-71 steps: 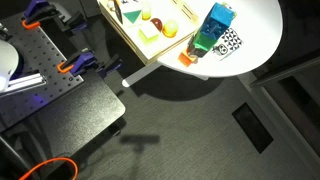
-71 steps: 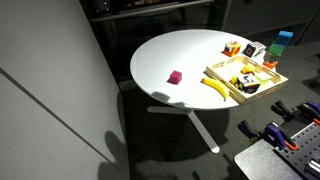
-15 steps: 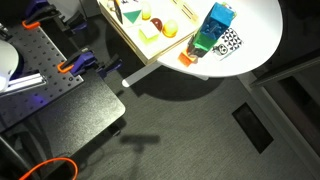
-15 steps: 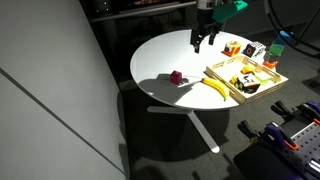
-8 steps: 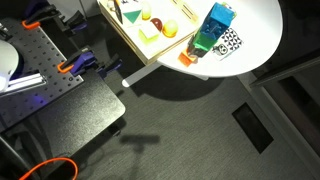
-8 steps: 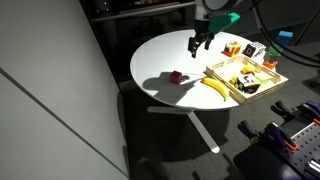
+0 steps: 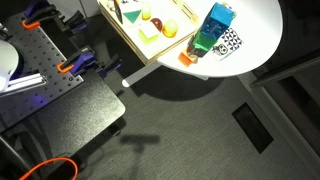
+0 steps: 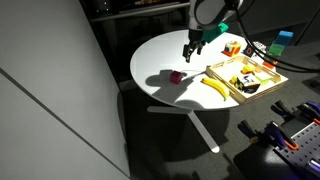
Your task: Pick up the pink block and put it in the tray
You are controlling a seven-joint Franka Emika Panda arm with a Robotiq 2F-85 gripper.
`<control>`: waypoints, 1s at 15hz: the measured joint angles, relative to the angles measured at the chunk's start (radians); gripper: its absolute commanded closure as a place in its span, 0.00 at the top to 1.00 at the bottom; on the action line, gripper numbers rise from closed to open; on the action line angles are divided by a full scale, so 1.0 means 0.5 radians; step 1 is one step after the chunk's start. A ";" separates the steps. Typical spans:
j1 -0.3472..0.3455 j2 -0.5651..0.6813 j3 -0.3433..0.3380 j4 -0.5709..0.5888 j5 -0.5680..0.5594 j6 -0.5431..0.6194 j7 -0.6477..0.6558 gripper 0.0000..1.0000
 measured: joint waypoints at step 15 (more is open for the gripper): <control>0.004 0.380 0.104 0.344 0.166 0.041 -0.334 1.00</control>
